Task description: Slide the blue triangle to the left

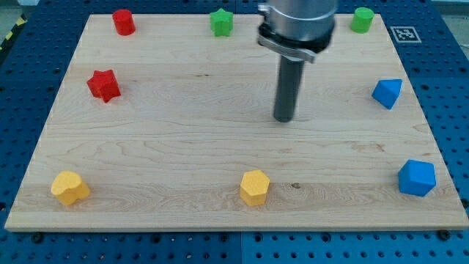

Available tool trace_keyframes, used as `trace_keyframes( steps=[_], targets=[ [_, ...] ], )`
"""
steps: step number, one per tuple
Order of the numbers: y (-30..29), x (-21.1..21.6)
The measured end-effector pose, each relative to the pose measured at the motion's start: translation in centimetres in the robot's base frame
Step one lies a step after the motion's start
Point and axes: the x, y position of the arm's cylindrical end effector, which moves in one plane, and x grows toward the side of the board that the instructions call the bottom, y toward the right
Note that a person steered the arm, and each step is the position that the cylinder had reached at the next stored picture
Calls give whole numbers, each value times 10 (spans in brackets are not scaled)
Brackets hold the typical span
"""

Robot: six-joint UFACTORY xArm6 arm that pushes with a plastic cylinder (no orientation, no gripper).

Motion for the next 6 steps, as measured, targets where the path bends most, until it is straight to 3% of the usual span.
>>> trace_keyframes(
  steps=[3,5,6],
  targets=[
    [216,46],
    [228,-50],
    [227,-52]
  ],
)
